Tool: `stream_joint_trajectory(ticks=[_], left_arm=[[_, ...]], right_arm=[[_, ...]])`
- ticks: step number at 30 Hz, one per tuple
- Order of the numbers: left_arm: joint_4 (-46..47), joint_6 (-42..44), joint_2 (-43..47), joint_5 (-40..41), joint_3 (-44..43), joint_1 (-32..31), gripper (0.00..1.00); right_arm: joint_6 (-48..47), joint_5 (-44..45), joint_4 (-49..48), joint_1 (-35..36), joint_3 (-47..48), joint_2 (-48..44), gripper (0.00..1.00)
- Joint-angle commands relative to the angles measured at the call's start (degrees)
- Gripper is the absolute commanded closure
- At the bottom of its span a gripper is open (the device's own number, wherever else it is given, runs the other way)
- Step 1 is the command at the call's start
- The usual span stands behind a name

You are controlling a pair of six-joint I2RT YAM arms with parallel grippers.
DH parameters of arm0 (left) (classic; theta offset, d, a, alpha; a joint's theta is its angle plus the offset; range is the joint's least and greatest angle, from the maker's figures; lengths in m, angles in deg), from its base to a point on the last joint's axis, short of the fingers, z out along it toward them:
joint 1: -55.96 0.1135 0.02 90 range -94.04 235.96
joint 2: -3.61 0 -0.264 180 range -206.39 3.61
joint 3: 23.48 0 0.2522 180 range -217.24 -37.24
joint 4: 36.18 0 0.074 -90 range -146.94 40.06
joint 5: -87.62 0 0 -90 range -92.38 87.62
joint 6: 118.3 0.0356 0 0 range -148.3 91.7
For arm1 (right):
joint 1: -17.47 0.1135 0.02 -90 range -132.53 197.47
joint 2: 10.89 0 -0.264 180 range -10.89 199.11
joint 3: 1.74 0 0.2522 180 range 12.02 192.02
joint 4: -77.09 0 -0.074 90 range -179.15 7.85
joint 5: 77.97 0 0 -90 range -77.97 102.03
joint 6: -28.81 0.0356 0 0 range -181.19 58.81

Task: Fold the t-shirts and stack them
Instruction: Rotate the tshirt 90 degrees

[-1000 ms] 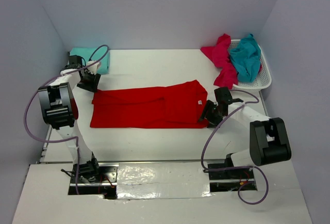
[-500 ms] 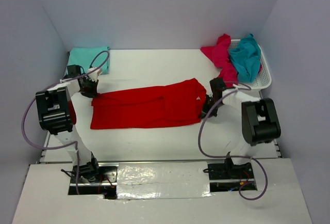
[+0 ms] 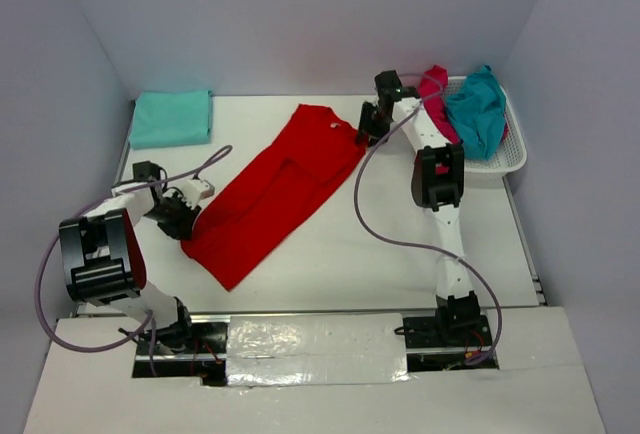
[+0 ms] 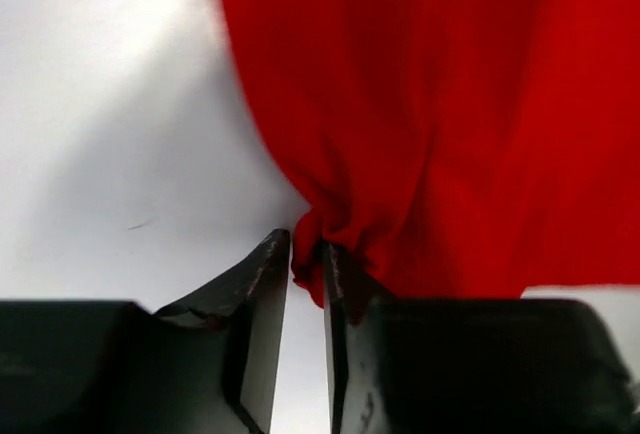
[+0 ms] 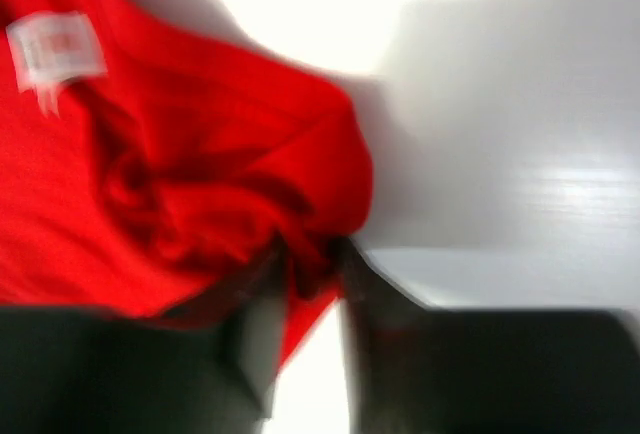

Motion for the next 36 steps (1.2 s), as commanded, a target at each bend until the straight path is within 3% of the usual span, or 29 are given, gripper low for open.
stream_joint_trajectory(ticks=[1, 3, 4, 7, 10, 14, 17, 18, 20, 23, 24, 25, 26, 27, 29, 30, 36], left_arm=[[-10.73, 6.94, 2.31, -2.11, 4.09, -3.27, 0.66], [-11.43, 6.59, 3.20, -3.68, 3.66, -3.46, 0.60], [-12.48, 6.42, 3.29, -3.95, 3.31, -3.29, 0.58], [-13.89, 4.84, 3.64, -5.35, 1.20, -1.01, 0.50], [-15.13, 2.73, 4.60, -6.68, -1.53, 3.55, 0.34], [-10.40, -6.49, 8.81, -3.08, -3.73, 9.62, 0.31], [-9.07, -9.84, 13.73, -3.95, -3.73, 13.67, 0.31], [-8.46, -10.37, 15.14, -4.13, -3.38, 14.20, 0.30], [-7.75, -12.21, 19.34, -3.26, -1.72, 14.82, 0.30], [-8.71, -13.71, 23.75, -0.46, -0.04, 15.52, 0.29], [-9.06, -14.06, 24.81, 0.43, 0.22, 15.70, 0.29], [-9.68, -14.67, 25.87, 1.05, 0.40, 16.66, 0.30], [-9.77, -15.03, 28.49, 1.40, 0.84, 17.19, 0.30], [-9.77, -15.47, 29.82, 1.58, 0.84, 17.72, 0.30], [-10.03, -17.05, 33.32, 1.76, 0.06, 18.78, 0.29], [-10.29, -17.84, 34.39, 1.50, -0.39, 18.86, 0.28], [-11.00, -19.42, 36.69, -0.52, -3.81, 18.95, 0.25]], right_arm=[[0.45, 2.03, 7.93, 0.25, 16.31, 7.27, 0.43], [2.72, 0.89, 1.91, -0.55, 14.40, 5.71, 0.22], [3.35, 0.62, -0.05, -0.81, 10.03, 4.39, 0.01], [2.74, -0.96, -4.11, -1.08, 5.77, -0.53, 0.00], [2.04, -1.40, -2.19, -0.46, 5.42, -5.10, 0.00], [2.03, -0.44, -1.21, 1.82, -3.61, -21.66, 0.00], [6.85, -1.39, -10.32, 4.63, -23.96, -40.74, 0.00], [9.13, -1.84, -14.10, 5.86, -38.29, -45.76, 0.01], [17.97, -1.40, -25.74, 12.17, -59.40, -60.74, 0.00], [29.07, -0.71, -41.48, 26.48, -75.74, -72.39, 0.00], [37.11, 0.43, -45.56, 30.70, -83.36, -73.57, 0.00], [40.67, 3.75, -48.99, 39.35, -86.05, -73.93, 0.00], [43.93, 5.70, -53.90, 43.10, -87.73, -72.45, 0.01], [48.66, 7.11, -55.95, 46.44, -88.70, -70.87, 0.13], [53.08, 9.40, -58.94, 53.55, -87.23, -64.05, 0.26], [55.71, 9.50, -60.44, 55.33, -84.87, -61.57, 0.44], [67.06, 9.50, -62.38, 61.93, -73.69, -43.10, 0.38]])
